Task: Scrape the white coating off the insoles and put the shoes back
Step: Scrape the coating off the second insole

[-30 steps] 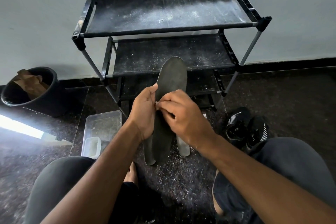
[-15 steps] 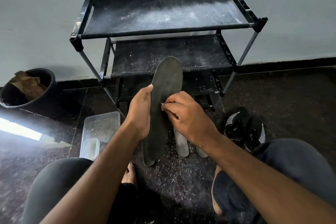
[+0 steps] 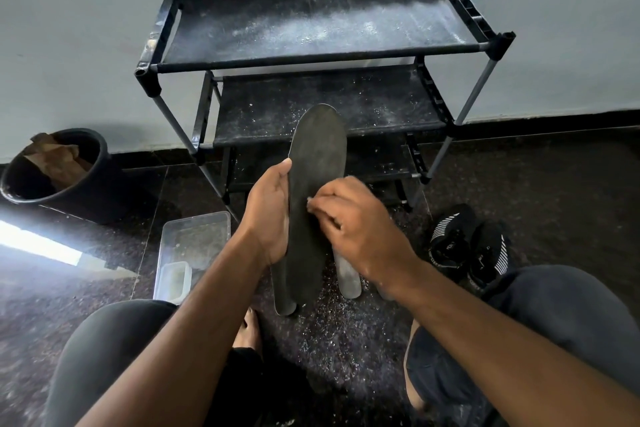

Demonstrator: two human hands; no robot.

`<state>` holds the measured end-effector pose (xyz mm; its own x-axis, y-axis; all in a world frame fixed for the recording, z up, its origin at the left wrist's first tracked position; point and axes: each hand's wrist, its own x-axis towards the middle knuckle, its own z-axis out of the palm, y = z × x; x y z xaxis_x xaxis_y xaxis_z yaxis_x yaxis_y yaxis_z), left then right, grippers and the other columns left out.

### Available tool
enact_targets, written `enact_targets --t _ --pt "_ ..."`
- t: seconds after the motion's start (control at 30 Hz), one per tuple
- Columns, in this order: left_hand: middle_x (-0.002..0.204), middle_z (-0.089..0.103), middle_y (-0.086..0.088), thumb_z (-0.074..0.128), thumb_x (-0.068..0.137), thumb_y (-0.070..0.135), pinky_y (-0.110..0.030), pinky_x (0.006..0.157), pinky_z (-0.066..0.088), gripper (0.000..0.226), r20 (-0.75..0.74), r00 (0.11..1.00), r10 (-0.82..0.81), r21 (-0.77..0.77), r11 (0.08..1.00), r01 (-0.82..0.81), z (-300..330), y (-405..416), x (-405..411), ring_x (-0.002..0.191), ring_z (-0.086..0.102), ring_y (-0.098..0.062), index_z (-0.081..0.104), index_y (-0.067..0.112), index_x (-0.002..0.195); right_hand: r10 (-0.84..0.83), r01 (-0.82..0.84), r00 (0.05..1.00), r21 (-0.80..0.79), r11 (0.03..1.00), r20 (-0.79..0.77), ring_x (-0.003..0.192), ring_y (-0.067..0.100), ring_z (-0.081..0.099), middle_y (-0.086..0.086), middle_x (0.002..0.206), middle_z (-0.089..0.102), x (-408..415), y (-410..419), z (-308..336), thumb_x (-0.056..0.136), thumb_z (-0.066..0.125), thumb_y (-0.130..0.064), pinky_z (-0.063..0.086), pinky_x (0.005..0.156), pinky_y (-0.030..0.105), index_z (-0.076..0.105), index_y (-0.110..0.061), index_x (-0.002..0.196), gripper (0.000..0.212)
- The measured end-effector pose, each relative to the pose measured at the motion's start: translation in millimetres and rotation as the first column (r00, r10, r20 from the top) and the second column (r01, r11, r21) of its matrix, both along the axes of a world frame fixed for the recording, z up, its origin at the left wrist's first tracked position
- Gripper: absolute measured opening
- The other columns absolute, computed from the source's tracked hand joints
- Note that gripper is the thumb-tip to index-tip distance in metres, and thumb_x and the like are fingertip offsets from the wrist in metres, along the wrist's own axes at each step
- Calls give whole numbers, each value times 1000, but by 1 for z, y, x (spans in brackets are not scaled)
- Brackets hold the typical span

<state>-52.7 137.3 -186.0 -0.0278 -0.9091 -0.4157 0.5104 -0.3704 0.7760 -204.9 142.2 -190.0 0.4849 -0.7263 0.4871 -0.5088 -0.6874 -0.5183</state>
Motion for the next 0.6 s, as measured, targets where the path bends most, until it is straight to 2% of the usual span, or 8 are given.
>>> enact_targets --t 0.07,0.13,0.2,0.27,0.33,0.4,0.5,0.6 --pt "118 75 -12 30 110 37 -38 97 54 52 -4 1000 -24 -7 1000 24 0 1 -2 106 71 -23 70 8 127 -114 114 992 2 993 51 92 18 58 6 94 63 -7 -11 6 90 69 -3 44 89 16 74 -1 95 7" --pt "121 73 -13 30 110 37 -38 97 54 53 9 999 -36 -14 999 36 1 1 -5 108 70 -23 70 8 128 -170 170 982 16 985 87 92 16 59 5 94 63 -10 -15 8 89 70 -2 42 90 12 74 -2 95 7" --pt "121 74 -12 29 110 36 -35 95 55 52 9 1000 -24 -15 1000 24 2 2 -6 109 71 -23 69 8 128 -137 135 987 27 990 82 91 18 60 6 93 64 -5 -7 3 86 71 0 47 88 20 74 -1 94 8" --pt "126 71 -19 29 110 37 -38 102 52 54 -19 1000 -3 -20 1000 2 3 1 -3 118 68 -30 66 5 132 -55 51 994 47 998 91 90 20 61 8 91 64 3 6 -1 83 72 2 49 93 30 74 0 92 10" --pt "132 65 -29 28 110 41 -45 109 47 58 -47 999 -5 -24 1000 4 3 2 1 127 62 -40 64 2 134 9 -17 993 68 998 115 90 19 62 7 92 63 7 14 -3 82 71 4 47 100 30 74 0 90 10" --pt "133 65 -29 29 110 42 -45 109 48 58 -70 998 -2 -24 1000 0 2 1 3 128 62 -39 65 3 133 21 -30 991 74 997 129 91 19 62 7 92 63 5 11 -1 82 71 4 44 104 26 73 -1 90 10" --pt "125 73 -14 30 111 37 -36 99 54 52 -72 997 -20 -25 1000 18 3 1 -3 116 70 -24 68 7 129 -75 67 985 56 996 153 91 19 62 7 93 63 2 -2 4 85 71 1 51 90 33 73 -1 93 9" --pt "119 75 -10 31 111 42 -32 94 58 53 -100 991 -92 3 996 93 2 1 -9 108 72 -20 71 9 125 -208 199 953 64 978 219 91 18 63 5 94 65 2 -13 7 86 72 -1 52 84 30 75 -3 94 9"
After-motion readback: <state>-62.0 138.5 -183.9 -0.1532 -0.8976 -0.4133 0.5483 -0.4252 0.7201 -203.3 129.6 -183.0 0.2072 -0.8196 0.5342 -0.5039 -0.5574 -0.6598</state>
